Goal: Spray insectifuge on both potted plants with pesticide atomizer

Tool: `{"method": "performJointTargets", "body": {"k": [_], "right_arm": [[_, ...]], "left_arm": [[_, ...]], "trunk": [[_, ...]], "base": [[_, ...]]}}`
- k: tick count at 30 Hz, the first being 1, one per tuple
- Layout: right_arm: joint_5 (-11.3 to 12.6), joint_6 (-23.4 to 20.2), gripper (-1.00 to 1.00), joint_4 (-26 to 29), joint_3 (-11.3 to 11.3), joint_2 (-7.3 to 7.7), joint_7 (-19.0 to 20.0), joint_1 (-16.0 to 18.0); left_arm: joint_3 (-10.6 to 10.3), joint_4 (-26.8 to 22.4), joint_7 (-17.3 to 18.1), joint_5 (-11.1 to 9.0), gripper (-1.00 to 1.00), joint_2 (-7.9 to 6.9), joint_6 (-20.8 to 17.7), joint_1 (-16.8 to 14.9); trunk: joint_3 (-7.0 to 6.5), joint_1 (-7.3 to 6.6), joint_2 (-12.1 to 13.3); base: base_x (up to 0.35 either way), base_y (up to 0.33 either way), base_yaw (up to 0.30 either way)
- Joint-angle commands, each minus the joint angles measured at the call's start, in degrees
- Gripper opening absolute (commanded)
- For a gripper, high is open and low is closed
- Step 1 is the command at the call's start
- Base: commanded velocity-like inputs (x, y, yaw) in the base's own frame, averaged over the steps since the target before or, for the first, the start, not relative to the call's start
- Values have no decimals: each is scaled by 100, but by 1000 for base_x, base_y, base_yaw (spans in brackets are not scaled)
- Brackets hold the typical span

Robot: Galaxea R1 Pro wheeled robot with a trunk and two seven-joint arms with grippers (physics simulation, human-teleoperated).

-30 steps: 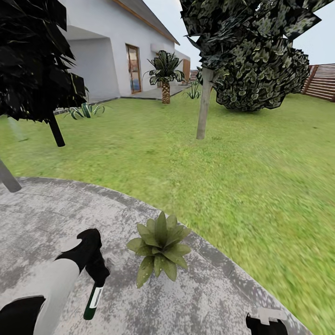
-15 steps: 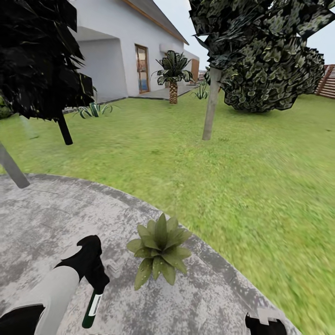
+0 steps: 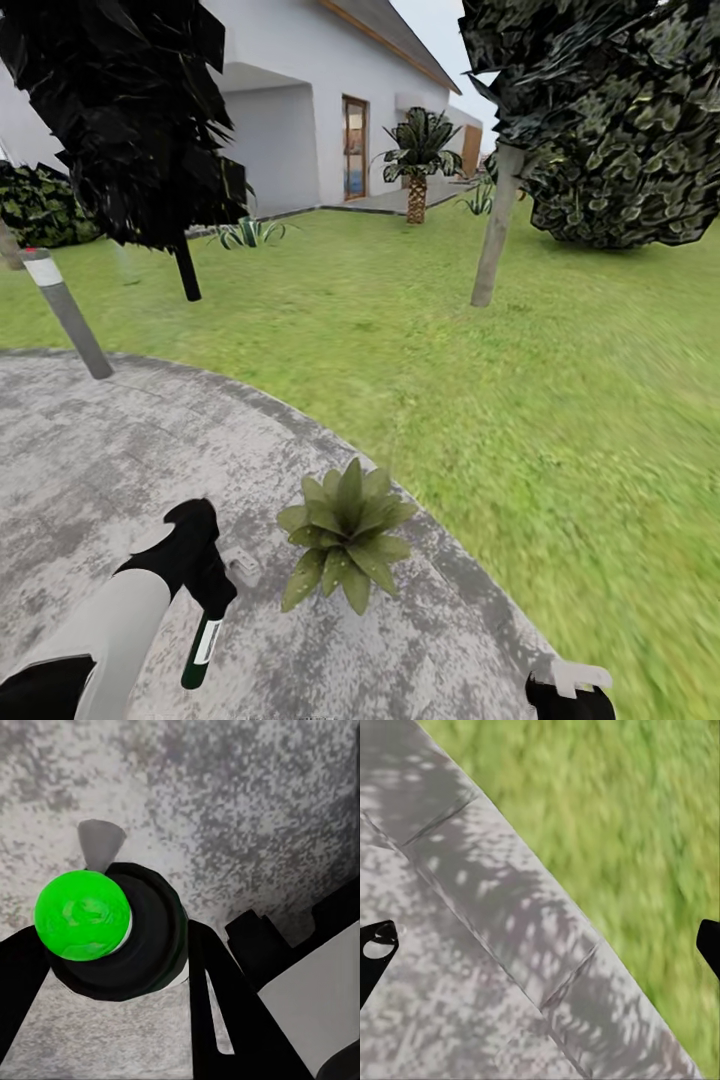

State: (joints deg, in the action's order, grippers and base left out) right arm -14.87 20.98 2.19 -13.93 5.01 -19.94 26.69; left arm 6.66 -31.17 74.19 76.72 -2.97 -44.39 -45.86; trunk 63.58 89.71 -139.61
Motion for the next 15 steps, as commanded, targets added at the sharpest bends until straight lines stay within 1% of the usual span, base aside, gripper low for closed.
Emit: {"method": "performJointTargets", "body": {"k": [1,5,11,15], "right_arm": [[-60,14,100,-2,-53,-5,-14,2],[-54,12,100,0,-56,-9,-5,3],[-60,20,100,-2,-48,-8,-1,3],[-60,21,100,-1,-48,-9,-8,3]], "left_arm": [[35,-20,51,54,-100,7,-52,-3],[37,-29,56,54,-100,5,-52,-2],[19,-30,59,54,-100,-1,-61,-2],[19,-30,60,54,-100,-8,-61,-2]], "trunk": [[10,-1,-2],[32,-1,-2],[59,-1,-2],[74,-1,-2]], "base": [[0,-272,223],[0,-272,80],[0,-272,-7],[0,-272,149]]}}
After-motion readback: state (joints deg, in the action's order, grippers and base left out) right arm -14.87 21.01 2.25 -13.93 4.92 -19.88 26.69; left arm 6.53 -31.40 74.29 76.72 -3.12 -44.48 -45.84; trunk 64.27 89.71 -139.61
